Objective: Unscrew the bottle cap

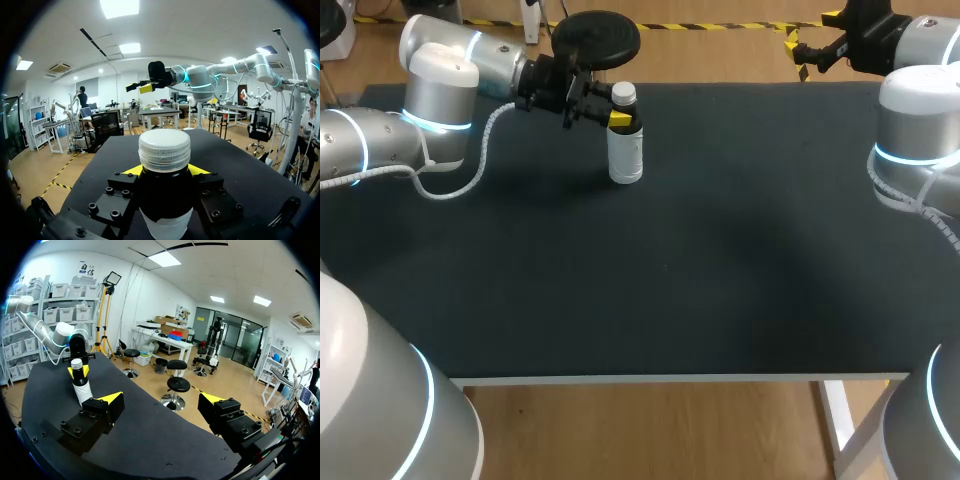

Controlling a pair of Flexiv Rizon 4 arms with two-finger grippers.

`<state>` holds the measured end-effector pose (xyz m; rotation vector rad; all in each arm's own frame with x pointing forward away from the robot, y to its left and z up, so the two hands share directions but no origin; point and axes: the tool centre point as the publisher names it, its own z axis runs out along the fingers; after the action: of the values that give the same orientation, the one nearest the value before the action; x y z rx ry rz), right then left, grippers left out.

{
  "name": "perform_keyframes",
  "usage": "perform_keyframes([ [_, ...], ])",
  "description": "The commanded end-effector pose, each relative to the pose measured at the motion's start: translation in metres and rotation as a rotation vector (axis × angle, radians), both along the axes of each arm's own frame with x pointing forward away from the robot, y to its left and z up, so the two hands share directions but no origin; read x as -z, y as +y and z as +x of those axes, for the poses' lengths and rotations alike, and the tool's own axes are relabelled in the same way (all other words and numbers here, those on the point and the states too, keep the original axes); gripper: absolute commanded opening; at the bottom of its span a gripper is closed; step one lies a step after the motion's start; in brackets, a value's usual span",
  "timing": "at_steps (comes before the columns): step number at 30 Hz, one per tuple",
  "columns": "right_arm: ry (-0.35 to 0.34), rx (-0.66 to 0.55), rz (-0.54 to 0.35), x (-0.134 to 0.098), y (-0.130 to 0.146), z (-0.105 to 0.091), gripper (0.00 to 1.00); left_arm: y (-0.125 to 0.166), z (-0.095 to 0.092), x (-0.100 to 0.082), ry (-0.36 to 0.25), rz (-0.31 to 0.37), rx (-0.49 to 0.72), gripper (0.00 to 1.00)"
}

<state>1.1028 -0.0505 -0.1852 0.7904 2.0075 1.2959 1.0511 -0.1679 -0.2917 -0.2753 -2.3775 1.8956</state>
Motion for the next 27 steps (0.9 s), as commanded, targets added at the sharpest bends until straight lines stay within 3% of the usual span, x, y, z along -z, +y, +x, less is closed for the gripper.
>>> perform_keyframes([
  [1,0.001,-0.001,0.0,0.0,0.0,0.0,1.0,0.001,0.002,0.0,0.002,0.001,0.006,0.0],
  [18,0.001,-0.001,0.0,0.0,0.0,0.0,1.0,0.001,0.002,0.0,0.002,0.001,0.006,0.0],
  [22,0.0,-0.111,-0.043,0.0,0.011,0.001,1.0,0.001,0.002,0.0,0.002,0.001,0.006,0.0],
  [27,0.047,-0.285,-0.107,0.002,0.027,0.005,1.0,0.001,0.002,0.0,0.002,0.001,0.006,0.0],
])
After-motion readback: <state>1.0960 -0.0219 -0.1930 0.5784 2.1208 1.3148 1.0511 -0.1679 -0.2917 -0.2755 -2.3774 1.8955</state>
